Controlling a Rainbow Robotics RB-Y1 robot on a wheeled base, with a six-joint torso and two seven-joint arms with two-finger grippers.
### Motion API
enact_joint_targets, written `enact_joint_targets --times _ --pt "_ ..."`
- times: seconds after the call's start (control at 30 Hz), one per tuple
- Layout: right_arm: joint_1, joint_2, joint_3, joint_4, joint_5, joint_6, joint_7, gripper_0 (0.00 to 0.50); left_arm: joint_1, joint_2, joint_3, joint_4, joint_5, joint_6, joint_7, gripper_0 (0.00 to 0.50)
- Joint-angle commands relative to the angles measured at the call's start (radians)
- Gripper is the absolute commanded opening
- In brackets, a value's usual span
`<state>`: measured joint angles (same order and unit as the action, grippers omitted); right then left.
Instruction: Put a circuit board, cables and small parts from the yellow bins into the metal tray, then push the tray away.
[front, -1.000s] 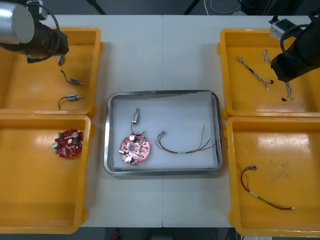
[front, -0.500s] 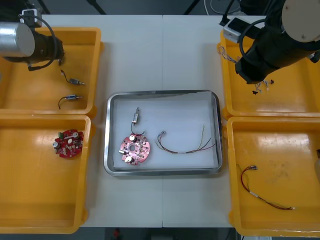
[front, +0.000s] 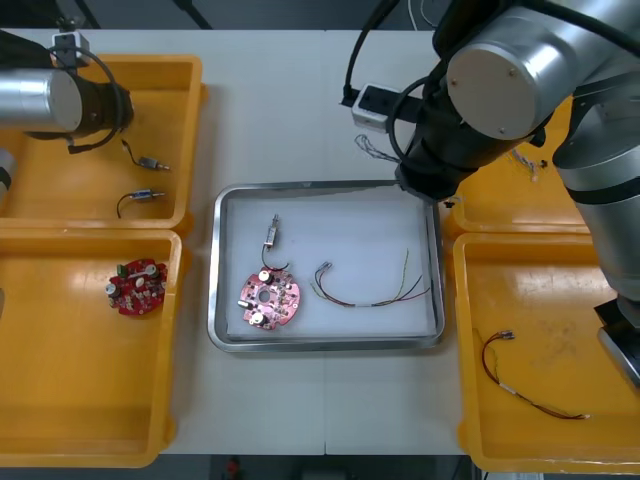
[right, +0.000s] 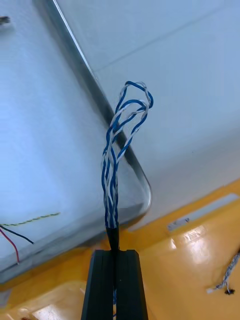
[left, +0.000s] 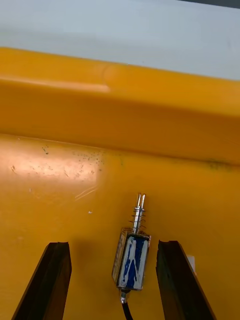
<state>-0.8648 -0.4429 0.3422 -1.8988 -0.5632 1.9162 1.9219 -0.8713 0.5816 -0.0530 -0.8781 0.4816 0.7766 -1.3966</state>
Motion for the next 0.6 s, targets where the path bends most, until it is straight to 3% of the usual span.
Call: enact_joint_targets --times 0.03,0.47,0.5,0.57,0.6 --pt "-0.051 0.047 0.092 0.017 0.008 0.004 -0.031 0.0 -0.055 -0.02 -0.031 0.024 0.014 -0.04 -0.101 0.5" --pt "-0.051 0.078 0.302 0.13 0.069 -0.18 -0.015 0.0 -0.055 -0.029 -0.048 0.051 0.025 -0.048 -0.098 0.5" --pt "-0.051 0.076 0.314 0.139 0.075 -0.189 -0.014 0.0 -0.055 -0.029 -0.051 0.051 0.026 -0.049 -0.096 0.405" --pt "-0.049 0.076 0.342 0.167 0.083 -0.215 -0.008 0.0 -0.055 -0.029 -0.059 0.051 0.029 -0.057 -0.091 0.0" --pt "-0.049 0.076 0.35 0.176 0.085 -0.223 -0.008 0.0 -0.055 -0.029 -0.061 0.051 0.028 -0.059 -0.091 0.0"
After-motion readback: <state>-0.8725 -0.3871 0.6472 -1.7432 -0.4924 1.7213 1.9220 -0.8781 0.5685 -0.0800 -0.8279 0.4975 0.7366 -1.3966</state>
